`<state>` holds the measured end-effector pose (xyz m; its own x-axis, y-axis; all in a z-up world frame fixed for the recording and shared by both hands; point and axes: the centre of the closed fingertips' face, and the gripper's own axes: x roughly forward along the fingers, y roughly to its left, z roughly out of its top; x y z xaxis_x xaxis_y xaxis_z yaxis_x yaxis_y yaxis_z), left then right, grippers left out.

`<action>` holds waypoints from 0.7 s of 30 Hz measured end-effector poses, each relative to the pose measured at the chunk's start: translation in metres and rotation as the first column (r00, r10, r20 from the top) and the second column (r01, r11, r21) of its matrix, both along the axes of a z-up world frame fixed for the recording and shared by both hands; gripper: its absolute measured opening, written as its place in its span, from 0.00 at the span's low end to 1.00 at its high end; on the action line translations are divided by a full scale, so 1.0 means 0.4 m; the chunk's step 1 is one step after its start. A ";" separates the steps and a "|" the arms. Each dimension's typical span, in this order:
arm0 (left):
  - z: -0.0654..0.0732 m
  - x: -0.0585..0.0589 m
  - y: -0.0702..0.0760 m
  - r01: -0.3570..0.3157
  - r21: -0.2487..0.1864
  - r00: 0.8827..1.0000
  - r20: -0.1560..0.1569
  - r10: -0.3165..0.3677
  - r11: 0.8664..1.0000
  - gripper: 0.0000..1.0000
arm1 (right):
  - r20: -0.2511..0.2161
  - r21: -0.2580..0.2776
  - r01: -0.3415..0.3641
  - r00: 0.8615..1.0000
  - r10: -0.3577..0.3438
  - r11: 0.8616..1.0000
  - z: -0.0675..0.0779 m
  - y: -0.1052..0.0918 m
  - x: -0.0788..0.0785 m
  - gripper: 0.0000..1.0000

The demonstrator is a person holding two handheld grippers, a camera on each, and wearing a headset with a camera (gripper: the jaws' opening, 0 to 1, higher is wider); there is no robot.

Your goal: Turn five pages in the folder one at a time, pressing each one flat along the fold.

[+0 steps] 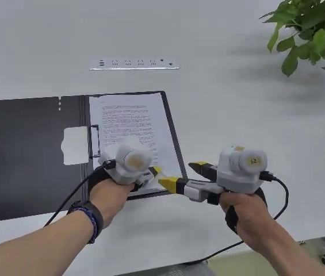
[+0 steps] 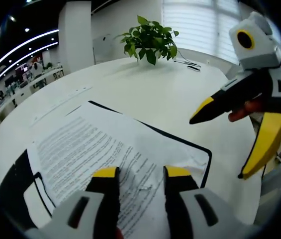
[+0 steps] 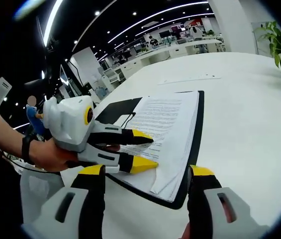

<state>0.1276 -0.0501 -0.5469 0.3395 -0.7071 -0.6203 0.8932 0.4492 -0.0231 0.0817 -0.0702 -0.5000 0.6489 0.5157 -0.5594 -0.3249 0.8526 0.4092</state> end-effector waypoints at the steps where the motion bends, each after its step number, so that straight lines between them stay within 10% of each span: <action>1: 0.000 0.001 -0.001 0.000 0.000 1.000 0.001 0.000 1.000 0.34 | 0.002 0.006 0.000 1.000 0.000 1.000 -0.002 0.000 0.014 0.65; 21: -0.002 0.002 0.000 -0.003 -0.017 1.000 -0.002 0.003 1.000 0.34 | -0.014 0.101 0.004 1.000 -0.003 0.995 -0.032 0.002 0.112 0.62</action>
